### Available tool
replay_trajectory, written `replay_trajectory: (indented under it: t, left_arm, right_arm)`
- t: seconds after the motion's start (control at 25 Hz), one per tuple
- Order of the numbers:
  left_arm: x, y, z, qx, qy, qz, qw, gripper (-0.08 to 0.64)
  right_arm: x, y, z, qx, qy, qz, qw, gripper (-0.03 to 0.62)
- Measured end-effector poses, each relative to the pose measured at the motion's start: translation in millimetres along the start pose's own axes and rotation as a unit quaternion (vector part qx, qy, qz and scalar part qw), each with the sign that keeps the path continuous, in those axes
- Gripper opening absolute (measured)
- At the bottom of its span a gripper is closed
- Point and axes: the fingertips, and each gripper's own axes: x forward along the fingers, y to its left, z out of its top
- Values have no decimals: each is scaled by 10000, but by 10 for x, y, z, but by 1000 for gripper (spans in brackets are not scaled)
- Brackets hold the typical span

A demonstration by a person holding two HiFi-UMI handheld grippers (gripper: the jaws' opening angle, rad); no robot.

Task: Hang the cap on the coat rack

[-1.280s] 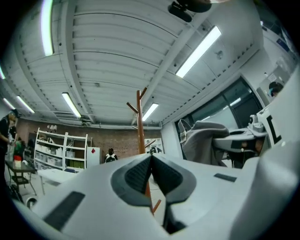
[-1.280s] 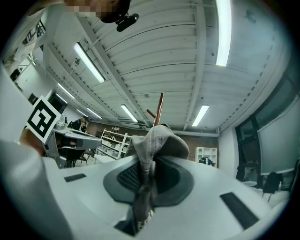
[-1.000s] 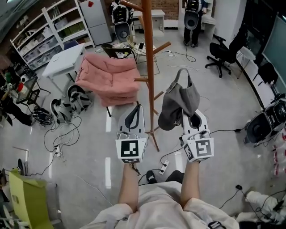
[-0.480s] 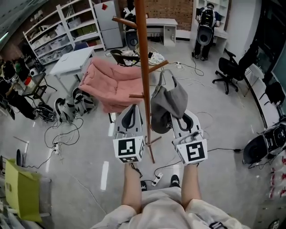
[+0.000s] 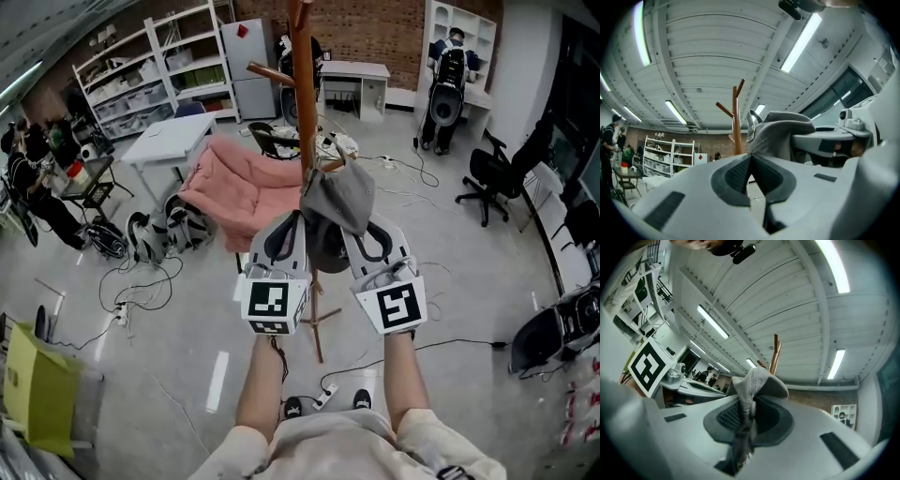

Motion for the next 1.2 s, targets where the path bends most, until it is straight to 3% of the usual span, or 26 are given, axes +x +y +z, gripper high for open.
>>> replay_trajectory:
  t: [0.48, 0.92, 1.2]
  left_arm:
    - [218, -4, 576, 373, -432, -46, 9984, 8]
    - [285, 276, 1175, 633, -773, -24, 9950, 8]
    - [386, 332, 1483, 421, -959, -83, 9945, 8]
  right_arm:
    - [161, -243, 466, -492, -472, 6, 9977, 29]
    - [492, -269, 968, -1188, -632, -26, 9909, 29]
    - [649, -402, 1169, -877, -592, -152, 9943, 29]
